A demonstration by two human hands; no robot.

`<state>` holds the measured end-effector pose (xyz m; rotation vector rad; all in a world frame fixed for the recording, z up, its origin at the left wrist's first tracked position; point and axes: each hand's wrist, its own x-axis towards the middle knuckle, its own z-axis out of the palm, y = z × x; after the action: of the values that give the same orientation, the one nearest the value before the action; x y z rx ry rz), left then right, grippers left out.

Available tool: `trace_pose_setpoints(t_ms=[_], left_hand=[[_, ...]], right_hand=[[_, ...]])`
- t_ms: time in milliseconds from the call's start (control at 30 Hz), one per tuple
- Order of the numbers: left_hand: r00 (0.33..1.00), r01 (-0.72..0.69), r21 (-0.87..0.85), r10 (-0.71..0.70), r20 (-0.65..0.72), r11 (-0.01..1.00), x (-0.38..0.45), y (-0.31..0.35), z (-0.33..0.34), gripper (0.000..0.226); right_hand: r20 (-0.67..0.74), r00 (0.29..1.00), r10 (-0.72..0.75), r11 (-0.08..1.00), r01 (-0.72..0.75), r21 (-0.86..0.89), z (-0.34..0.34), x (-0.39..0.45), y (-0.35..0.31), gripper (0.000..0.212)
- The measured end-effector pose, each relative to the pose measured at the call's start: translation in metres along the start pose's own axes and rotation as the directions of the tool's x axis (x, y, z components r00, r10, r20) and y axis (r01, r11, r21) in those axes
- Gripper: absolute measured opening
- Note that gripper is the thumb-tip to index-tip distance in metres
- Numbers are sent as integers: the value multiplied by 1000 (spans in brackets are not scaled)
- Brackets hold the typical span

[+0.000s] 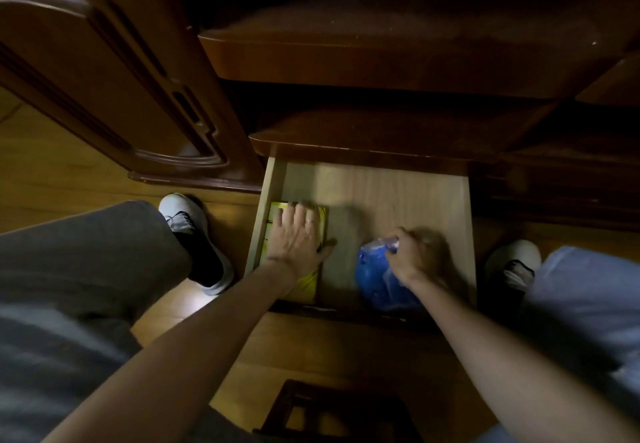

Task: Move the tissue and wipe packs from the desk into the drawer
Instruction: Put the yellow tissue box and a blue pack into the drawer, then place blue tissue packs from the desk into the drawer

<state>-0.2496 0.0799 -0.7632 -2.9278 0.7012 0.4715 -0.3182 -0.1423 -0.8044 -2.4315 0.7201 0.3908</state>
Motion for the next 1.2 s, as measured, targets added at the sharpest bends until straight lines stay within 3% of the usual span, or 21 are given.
trace_pose_setpoints(t_ms=[67, 167, 200, 300, 333, 400, 467, 567, 767, 867, 1000, 1067, 1133, 1200], left_hand=[[998, -56, -54, 57, 23, 997, 3, -9, 7, 98], [993, -59, -104, 69, 97, 993, 2, -15, 18, 100], [992, -57, -99, 67, 105, 993, 3, -15, 18, 101], [990, -40, -115, 56, 132, 992, 9, -15, 14, 107], [990, -34, -127, 51, 132, 991, 10, -16, 14, 110], [988, -42, -143, 62, 139, 989, 11, -18, 14, 119], [983, -64, -132, 85, 163, 989, 12, -21, 15, 130], [971, -92, -86, 109, 212, 992, 14, -26, 18, 141], [962, -97, -12, 97, 257, 995, 13, -25, 14, 139], [965, -66, -38, 73, 253, 997, 3, -21, -8, 115], [986, -108, -80, 117, 120, 991, -8, -13, -87, 83], [981, -161, -59, 153, -123, 985, -16, -11, -148, 59], [846, -241, -18, 201, -493, 970, -32, -14, -215, 37], [615, -303, 18, 210, -760, 953, -52, -22, -280, 28]], right_hand=[[-37, 998, 55, 988, -49, 144, -3, 5, 0, 20], [100, 995, 13, 944, -45, 327, 0, 9, 2, 31], [124, 992, -14, 950, -26, 311, 3, 7, 2, 40], [-128, 981, -146, 988, 138, -69, 8, 3, -1, 64], [-121, 969, -215, 973, 203, -107, 9, 3, -3, 70], [104, 955, -277, 959, 281, -30, 12, 4, -11, 84], [306, 896, -322, 923, 369, -108, 21, 1, -16, 94], [428, 810, -400, 818, 527, -231, 40, -12, -17, 95], [426, 833, -354, 884, 447, -139, 26, -8, -25, 100], [337, 871, -356, 912, 402, -75, -1, -15, -32, 91], [147, 885, -442, 889, 410, 203, -55, -27, -65, 67], [-4, 857, -515, 830, 500, 248, -103, -35, -92, 60], [-229, 775, -590, 771, 624, 125, -166, -48, -122, 51], [-475, 587, -656, 676, 737, -23, -236, -67, -150, 37]])
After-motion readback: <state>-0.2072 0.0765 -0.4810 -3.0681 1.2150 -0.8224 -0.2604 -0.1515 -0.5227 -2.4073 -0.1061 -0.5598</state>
